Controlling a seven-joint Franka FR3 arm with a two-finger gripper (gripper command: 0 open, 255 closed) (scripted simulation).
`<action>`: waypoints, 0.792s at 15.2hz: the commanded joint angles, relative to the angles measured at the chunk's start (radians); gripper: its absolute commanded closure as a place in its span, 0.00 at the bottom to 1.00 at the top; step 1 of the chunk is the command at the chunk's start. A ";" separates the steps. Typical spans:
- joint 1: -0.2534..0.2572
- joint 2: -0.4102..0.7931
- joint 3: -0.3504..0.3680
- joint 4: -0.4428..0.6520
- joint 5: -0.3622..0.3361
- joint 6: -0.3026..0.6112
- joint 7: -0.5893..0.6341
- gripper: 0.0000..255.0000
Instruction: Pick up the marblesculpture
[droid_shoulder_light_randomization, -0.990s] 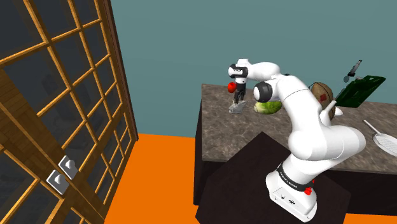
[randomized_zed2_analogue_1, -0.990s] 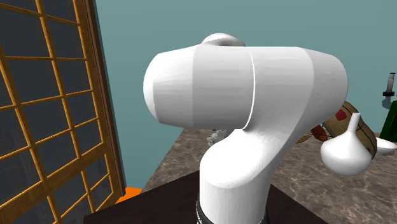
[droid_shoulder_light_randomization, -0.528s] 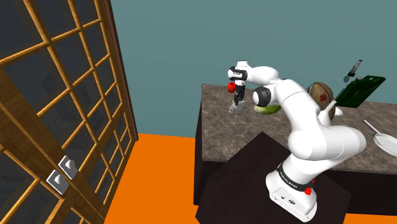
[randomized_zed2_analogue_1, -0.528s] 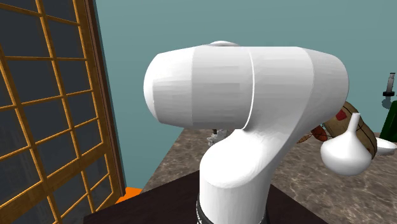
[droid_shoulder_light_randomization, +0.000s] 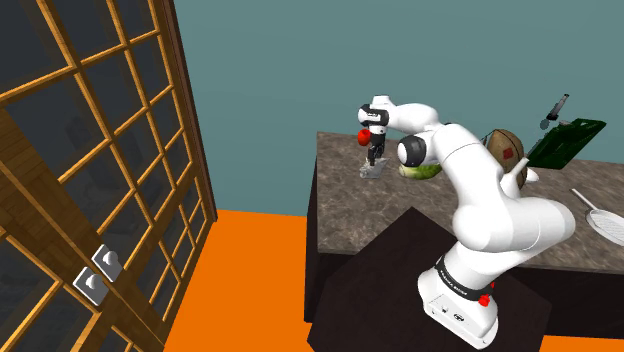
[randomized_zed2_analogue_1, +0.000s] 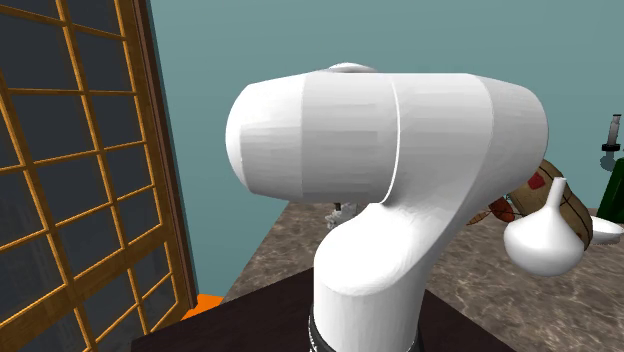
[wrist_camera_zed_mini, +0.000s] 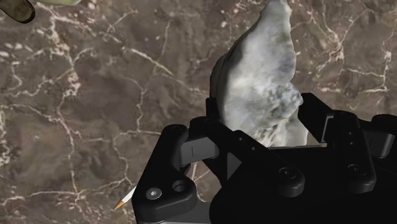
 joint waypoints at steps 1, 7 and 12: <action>0.004 -0.026 -0.002 -0.032 0.000 0.004 -0.003 1.00; 0.020 -0.124 -0.009 -0.133 -0.002 0.006 -0.012 1.00; 0.028 -0.184 -0.014 -0.178 -0.005 -0.011 -0.017 1.00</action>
